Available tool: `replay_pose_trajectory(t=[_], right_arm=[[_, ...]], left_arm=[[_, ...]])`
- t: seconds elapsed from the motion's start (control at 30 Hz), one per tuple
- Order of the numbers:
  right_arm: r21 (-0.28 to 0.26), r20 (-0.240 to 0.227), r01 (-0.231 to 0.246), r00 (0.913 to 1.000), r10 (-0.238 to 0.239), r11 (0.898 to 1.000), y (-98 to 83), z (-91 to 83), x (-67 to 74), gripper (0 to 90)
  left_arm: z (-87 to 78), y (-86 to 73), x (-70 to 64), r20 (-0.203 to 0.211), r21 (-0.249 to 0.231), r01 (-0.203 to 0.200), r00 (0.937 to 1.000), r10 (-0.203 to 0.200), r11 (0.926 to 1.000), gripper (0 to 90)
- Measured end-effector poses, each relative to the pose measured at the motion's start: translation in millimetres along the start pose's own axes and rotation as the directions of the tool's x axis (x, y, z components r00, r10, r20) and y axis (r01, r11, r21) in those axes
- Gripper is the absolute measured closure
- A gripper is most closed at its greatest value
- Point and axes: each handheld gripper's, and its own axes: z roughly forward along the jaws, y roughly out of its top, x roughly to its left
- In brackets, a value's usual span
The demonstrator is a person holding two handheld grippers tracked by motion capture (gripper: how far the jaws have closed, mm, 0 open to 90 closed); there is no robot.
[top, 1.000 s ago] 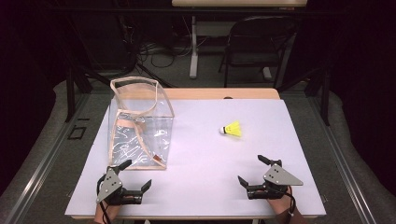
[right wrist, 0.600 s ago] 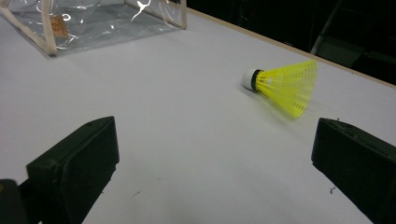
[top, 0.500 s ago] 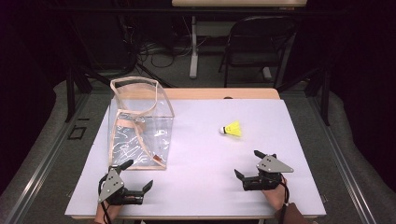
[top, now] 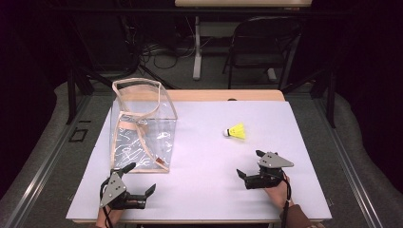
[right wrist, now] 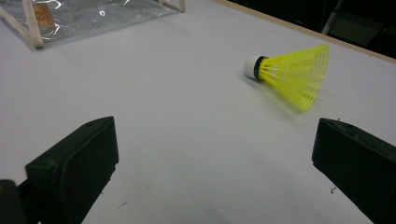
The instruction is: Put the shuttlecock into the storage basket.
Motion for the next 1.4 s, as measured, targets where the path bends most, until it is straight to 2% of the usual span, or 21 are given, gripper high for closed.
replay_pose_trajectory(t=[0.17,0.2,0.5,0.67,1.03,1.4], right_arm=[[0.018,-0.012,-0.009,0.9999,0.009,1.0,3.5,4.6,-3.7,0.2],[0.039,-0.02,-0.004,0.9998,0.005,0.999,5.0,7.5,-5.7,0.8],[0.065,-0.052,-0.027,0.9982,0.03,0.998,12.8,18.3,-13.5,0.0],[0.071,-0.053,-0.026,0.9982,0.029,0.997,16.7,21.4,-16.1,0.0],[0.105,-0.074,-0.055,0.9953,0.063,0.993,28.5,37.2,-29.8,0.0],[0.116,-0.068,-0.061,0.9953,0.07,0.991,35.6,47.1,-38.5,0.0]], left_arm=[[-1.2,-0.5,-0.3,-0.002,0.004,-0.002,1.0,0.002,1.0,0.0],[-1.6,-0.6,-0.1,-0.003,0.005,-0.003,1.0,0.003,1.0,0.1],[-4.7,-1.4,0.0,-0.012,0.003,0.007,0.9999,-0.007,1.0,0.0],[-4.3,-1.6,0.3,-0.009,0.004,0.008,0.9999,-0.008,1.0,0.1],[-4.4,-1.9,0.9,-0.011,0.006,0.01,0.9999,-0.01,0.9999,0.0],[-5.2,-1.8,1.4,-0.019,0.003,0.006,0.9998,-0.006,1.0,0.0]])
